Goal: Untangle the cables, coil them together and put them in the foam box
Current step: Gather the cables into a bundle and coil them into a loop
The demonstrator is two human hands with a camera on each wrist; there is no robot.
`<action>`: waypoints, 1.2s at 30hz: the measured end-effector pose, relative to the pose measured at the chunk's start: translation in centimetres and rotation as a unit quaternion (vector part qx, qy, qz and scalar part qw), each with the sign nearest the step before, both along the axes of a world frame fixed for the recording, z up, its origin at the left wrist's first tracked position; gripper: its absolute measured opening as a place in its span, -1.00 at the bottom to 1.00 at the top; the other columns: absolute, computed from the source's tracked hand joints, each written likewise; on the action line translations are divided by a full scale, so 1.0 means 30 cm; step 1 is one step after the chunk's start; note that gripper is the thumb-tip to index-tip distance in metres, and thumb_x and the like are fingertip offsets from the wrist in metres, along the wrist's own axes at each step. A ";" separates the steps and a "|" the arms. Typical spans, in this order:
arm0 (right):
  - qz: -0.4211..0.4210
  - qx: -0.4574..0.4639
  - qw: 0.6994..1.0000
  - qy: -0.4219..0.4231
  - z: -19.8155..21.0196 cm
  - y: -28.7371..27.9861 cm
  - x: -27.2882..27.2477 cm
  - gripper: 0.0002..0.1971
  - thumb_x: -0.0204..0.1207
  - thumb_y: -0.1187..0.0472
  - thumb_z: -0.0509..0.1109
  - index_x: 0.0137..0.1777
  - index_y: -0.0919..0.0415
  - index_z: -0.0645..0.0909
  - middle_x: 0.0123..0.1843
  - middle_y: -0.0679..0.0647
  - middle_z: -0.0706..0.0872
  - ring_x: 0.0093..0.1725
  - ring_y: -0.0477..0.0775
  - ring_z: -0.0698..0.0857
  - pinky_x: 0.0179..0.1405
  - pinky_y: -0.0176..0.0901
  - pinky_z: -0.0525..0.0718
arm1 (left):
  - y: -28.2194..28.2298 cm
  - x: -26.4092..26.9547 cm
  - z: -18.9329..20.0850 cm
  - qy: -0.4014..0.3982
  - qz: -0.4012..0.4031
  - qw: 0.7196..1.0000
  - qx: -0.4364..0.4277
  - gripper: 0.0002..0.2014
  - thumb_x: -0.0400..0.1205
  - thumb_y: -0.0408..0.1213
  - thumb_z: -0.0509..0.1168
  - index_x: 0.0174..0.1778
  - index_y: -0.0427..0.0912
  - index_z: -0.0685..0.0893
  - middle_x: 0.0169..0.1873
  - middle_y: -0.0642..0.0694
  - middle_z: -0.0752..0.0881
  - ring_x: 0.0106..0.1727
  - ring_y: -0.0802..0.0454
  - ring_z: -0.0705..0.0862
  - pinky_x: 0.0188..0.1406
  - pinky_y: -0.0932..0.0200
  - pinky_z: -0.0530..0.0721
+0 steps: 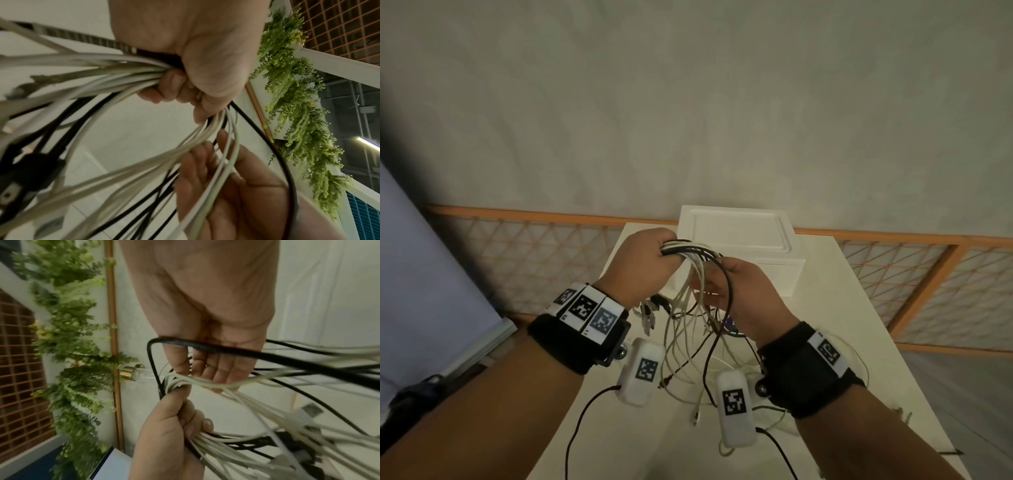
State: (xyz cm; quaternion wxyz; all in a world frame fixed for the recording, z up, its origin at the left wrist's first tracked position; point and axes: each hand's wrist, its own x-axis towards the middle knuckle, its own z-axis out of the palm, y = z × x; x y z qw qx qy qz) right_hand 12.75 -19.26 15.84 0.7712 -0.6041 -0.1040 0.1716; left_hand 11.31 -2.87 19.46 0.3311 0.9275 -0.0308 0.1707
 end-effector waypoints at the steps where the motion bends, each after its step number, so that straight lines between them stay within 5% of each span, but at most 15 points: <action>1: 0.002 0.014 1.000 0.017 -0.003 0.007 -0.002 -0.76 0.57 0.27 0.38 0.08 0.48 0.67 -0.12 0.26 0.73 -0.11 0.16 0.70 -0.08 -0.04 0.67 | -0.003 0.002 -0.002 0.000 0.001 1.000 -0.001 -0.65 0.55 -0.34 0.33 -0.53 -0.03 0.41 -0.57 0.02 0.45 -0.50 0.14 0.42 -0.49 0.18 0.25; 5: 0.053 0.068 0.993 0.086 -0.057 0.037 0.005 -0.69 0.54 0.20 0.43 0.25 0.29 0.65 0.00 0.11 0.70 0.04 0.15 0.68 -0.03 0.02 0.62 | -0.013 0.006 -0.003 -0.001 -0.005 1.000 -0.003 -0.66 0.57 -0.32 0.34 -0.51 -0.08 0.43 -0.57 0.01 0.44 -0.50 0.14 0.42 -0.48 0.16 0.25; 8: 0.015 0.098 0.985 0.141 -0.094 0.042 0.022 -0.75 0.57 0.11 0.39 0.21 0.14 0.64 -0.03 0.01 0.70 -0.03 0.12 0.74 -0.05 0.07 0.69 | -0.019 -0.004 0.024 -0.020 -0.009 0.999 -0.024 -0.71 0.59 -0.28 0.35 -0.47 -0.06 0.53 -0.54 0.01 0.50 -0.47 0.11 0.47 -0.46 0.14 0.33; 11: -0.049 0.129 0.959 0.247 -0.178 -0.010 0.075 -0.57 0.56 -0.06 0.37 0.35 0.12 0.52 0.18 0.24 0.62 0.16 0.30 0.69 0.04 0.22 0.70 | 0.015 -0.011 0.065 -0.038 0.015 0.994 -0.099 -0.79 0.59 -0.24 0.38 -0.39 -0.04 0.64 -0.52 0.01 0.56 -0.47 0.03 0.50 -0.44 0.14 0.40; 13: -0.090 0.142 0.940 0.297 -0.253 -0.095 0.116 -0.59 0.64 0.01 0.26 0.43 0.10 0.40 0.29 0.43 0.55 0.26 0.42 0.60 0.19 0.29 0.61 | 0.065 -0.006 0.091 -0.057 0.058 0.987 -0.139 -0.76 0.58 -0.25 0.38 -0.40 -0.19 0.61 -0.56 -0.09 0.48 -0.49 -0.01 0.43 -0.44 0.14 0.36; 15: -0.141 0.130 0.927 0.321 -0.325 -0.207 0.136 -0.63 0.63 0.05 0.25 0.39 0.14 0.39 0.23 0.38 0.54 0.08 0.35 0.61 0.19 0.22 0.56 | 0.128 0.005 0.109 -0.073 0.092 0.977 -0.175 -0.74 0.57 -0.25 0.36 -0.30 -0.39 0.61 -0.54 -0.22 0.45 -0.49 -0.03 0.39 -0.43 0.11 0.33; 17: -0.225 0.052 0.918 0.323 -0.383 -0.319 0.141 -0.69 0.64 -0.04 0.25 0.29 0.07 0.44 0.22 0.16 0.48 -0.01 0.22 0.55 0.15 0.15 0.49 | 0.176 0.012 0.114 -0.064 0.114 0.976 -0.176 -0.74 0.55 -0.24 0.34 -0.26 -0.43 0.63 -0.55 -0.20 0.46 -0.48 -0.06 0.40 -0.42 0.10 0.34; 20: -0.289 -0.101 0.908 0.286 -0.430 -0.442 0.156 -0.59 0.59 -0.04 0.30 0.36 0.13 0.52 0.36 0.13 0.50 0.19 0.21 0.51 0.27 0.16 0.48 | 0.203 0.024 0.079 -0.021 0.118 0.985 -0.120 -0.81 0.48 -0.22 0.34 -0.36 -0.28 0.62 -0.56 -0.14 0.48 -0.47 -0.06 0.45 -0.39 0.08 0.39; 23: -0.313 -0.345 0.873 0.148 -0.438 -0.507 0.174 -0.59 0.59 -0.10 0.25 -0.06 0.28 0.66 -0.03 0.28 0.71 -0.22 0.14 0.58 -0.16 -0.05 0.57 | 0.204 0.036 0.038 0.008 0.133 0.984 -0.117 -0.72 0.58 -0.28 0.34 -0.46 -0.10 0.53 -0.56 -0.12 0.48 -0.46 -0.09 0.47 -0.38 0.09 0.41; 26: -0.236 -0.565 0.790 0.032 -0.472 -0.582 0.168 -0.38 0.52 -0.39 0.01 -0.38 0.11 0.57 -0.33 0.10 0.68 -0.25 0.17 0.63 -0.18 -0.03 0.56 | 0.214 0.037 0.039 0.002 0.172 0.965 -0.197 -0.65 0.59 -0.25 0.34 -0.51 -0.15 0.45 -0.57 -0.18 0.45 -0.49 -0.11 0.42 -0.59 0.26 0.46; 29: -0.081 -0.629 0.770 0.074 -0.516 -0.599 0.159 -0.52 0.56 -0.28 0.19 -0.20 0.14 0.63 -0.18 0.15 0.75 -0.19 0.18 0.70 0.02 0.04 0.69 | 0.196 0.046 0.032 0.015 0.153 0.974 -0.168 -0.65 0.59 -0.21 0.33 -0.51 -0.16 0.46 -0.55 -0.18 0.46 -0.45 -0.13 0.43 -0.43 0.13 0.46; 32: -0.028 -0.698 0.715 -0.032 -0.392 -0.463 0.178 -0.50 0.55 -0.25 0.23 -0.01 0.22 0.68 -0.01 0.10 0.76 0.03 0.13 0.73 0.04 -0.07 0.67 | 0.121 0.056 0.003 0.042 0.096 0.991 -0.079 -0.74 0.61 -0.16 0.33 -0.39 -0.13 0.66 -0.48 -0.16 0.62 -0.38 -0.19 0.58 -0.32 -0.01 0.51; 33: -0.065 -0.674 0.729 -0.104 -0.327 -0.400 0.183 -0.53 0.53 -0.26 0.23 -0.01 0.16 0.67 0.00 0.04 0.74 0.09 0.10 0.70 0.02 -0.11 0.62 | 0.090 0.056 -0.008 0.051 0.077 0.994 -0.059 -0.74 0.62 -0.15 0.32 -0.38 -0.13 0.65 -0.47 -0.14 0.62 -0.36 -0.17 0.59 -0.33 0.02 0.46; 35: -0.111 -0.498 0.834 -0.209 -0.177 -0.269 0.156 -0.55 0.41 -0.27 0.40 0.14 0.02 0.61 0.11 -0.14 0.66 0.19 -0.08 0.61 0.10 -0.18 0.53 | 0.027 0.051 -0.027 0.058 0.051 0.997 -0.029 -0.67 0.63 -0.15 0.31 -0.48 -0.07 0.51 -0.52 -0.05 0.52 -0.39 -0.09 0.52 -0.37 0.06 0.36; 36: -0.096 -0.386 0.887 -0.234 -0.102 -0.207 0.134 -0.38 0.30 -0.25 0.52 0.32 -0.02 0.52 0.27 -0.20 0.57 0.30 -0.17 0.51 0.24 -0.23 0.47 | -0.003 0.047 -0.032 0.058 0.040 0.997 -0.022 -0.64 0.63 -0.15 0.31 -0.50 -0.07 0.46 -0.53 -0.03 0.48 -0.41 -0.04 0.50 -0.39 0.07 0.34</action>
